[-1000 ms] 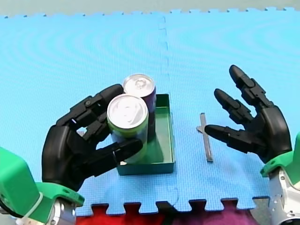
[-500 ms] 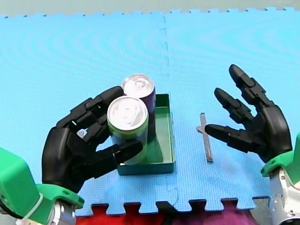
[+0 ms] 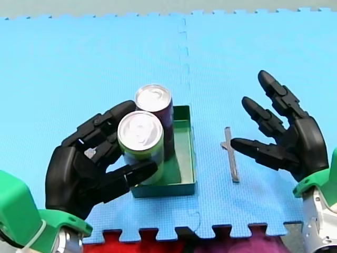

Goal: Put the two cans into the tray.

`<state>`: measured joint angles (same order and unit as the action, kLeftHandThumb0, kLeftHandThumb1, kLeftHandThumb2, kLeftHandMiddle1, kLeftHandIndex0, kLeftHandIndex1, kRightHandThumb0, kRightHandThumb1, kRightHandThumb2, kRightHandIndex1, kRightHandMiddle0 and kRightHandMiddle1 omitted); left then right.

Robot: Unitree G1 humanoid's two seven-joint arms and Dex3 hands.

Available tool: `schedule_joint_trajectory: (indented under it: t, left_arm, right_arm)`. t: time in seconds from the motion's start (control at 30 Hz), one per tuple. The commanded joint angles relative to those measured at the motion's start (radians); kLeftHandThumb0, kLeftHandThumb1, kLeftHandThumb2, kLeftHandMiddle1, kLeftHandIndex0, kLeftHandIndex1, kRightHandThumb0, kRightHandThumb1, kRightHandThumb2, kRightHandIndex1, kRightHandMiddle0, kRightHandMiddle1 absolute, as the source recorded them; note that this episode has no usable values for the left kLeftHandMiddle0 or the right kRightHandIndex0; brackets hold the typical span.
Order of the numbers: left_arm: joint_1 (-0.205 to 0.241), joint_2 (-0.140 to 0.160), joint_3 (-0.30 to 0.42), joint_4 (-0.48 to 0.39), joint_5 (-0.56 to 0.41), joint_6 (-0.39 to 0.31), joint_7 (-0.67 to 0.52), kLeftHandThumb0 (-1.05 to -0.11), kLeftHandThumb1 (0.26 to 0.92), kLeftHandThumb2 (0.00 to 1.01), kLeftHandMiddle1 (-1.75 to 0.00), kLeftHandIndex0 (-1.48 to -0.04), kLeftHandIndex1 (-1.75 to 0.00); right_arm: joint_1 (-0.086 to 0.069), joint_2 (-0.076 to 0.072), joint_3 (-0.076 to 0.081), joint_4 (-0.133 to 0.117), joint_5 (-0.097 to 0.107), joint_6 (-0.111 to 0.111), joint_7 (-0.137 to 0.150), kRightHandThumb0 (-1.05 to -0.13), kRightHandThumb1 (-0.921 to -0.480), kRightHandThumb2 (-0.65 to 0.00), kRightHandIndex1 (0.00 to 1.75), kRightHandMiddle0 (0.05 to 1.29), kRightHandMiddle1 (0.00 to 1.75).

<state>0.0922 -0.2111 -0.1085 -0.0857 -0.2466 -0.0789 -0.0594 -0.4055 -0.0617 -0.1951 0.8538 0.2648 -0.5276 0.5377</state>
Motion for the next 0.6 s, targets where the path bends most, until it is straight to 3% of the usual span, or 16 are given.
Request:
schedule_joint_trajectory:
  t: [0.0, 0.4, 0.57]
  left_arm:
    - [0.000, -0.010, 0.004, 0.009, -0.007, -0.023, -0.010, -0.374, 0.755, 0.00, 0.00, -1.28, 0.00]
    - [-0.011, -0.009, 0.006, -0.003, -0.011, -0.030, -0.022, -0.375, 0.755, 0.00, 0.00, -1.28, 0.00]
    - [-0.010, -0.008, 0.002, -0.022, -0.008, -0.020, -0.017, -0.377, 0.754, 0.00, 0.00, -1.29, 0.00]
  right_arm:
    - [0.002, -0.007, -0.001, -0.007, 0.001, 0.003, 0.000, -0.580, -0.670, 0.000, 0.00, 0.30, 0.00]
    - [0.003, -0.006, 0.003, -0.006, -0.002, 0.002, 0.000, -0.583, -0.671, -0.001, 0.00, 0.29, 0.00]
    - [-0.002, -0.005, 0.001, 0.007, -0.002, -0.003, 0.001, -0.588, -0.673, -0.001, 0.00, 0.30, 0.00]
